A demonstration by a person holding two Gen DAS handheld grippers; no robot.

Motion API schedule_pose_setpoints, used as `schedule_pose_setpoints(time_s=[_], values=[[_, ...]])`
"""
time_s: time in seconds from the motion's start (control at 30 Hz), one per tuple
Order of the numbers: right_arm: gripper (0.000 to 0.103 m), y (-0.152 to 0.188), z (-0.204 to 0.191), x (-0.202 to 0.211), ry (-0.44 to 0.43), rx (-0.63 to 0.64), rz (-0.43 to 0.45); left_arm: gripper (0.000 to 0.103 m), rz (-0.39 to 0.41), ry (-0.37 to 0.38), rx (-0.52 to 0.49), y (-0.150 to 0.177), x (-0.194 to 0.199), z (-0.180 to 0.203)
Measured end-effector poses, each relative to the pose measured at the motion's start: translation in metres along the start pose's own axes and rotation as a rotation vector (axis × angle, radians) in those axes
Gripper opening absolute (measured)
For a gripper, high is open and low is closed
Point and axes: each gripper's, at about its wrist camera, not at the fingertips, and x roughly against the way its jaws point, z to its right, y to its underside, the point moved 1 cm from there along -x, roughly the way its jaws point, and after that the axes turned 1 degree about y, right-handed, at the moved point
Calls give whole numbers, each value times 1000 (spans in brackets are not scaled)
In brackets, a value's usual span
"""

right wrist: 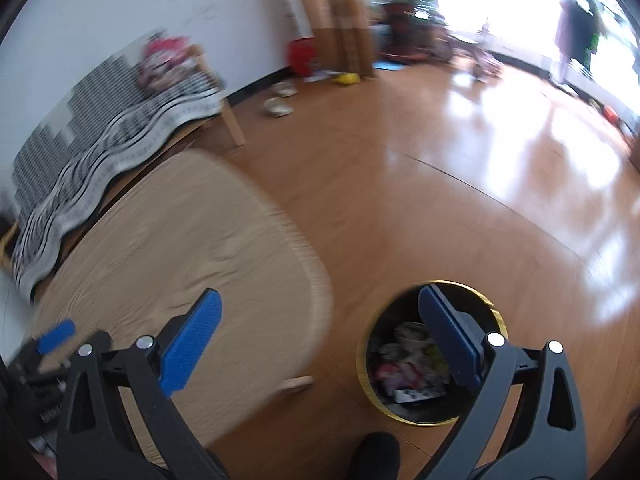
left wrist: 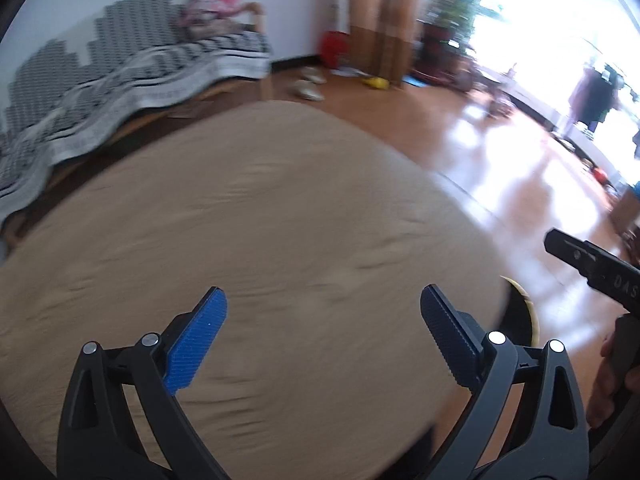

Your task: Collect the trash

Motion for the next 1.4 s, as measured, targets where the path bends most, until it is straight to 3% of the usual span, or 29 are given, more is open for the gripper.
schedule_pose_setpoints(time_s=[0.33, 0.6, 0.93, 1.4], values=[[96, 22, -196, 5, -222, 290, -33, 95, 84, -198, 219, 47, 81, -175], [96, 58, -296, 7, -313, 463, -57, 95, 92, -289, 362, 88, 119, -257], [96, 77, -327, -3, -323, 499, -84, 95, 110, -274, 382, 92, 127, -261], [96, 81, -322, -3, -314, 509, -91, 95, 101, -268, 385, 95, 125, -260]])
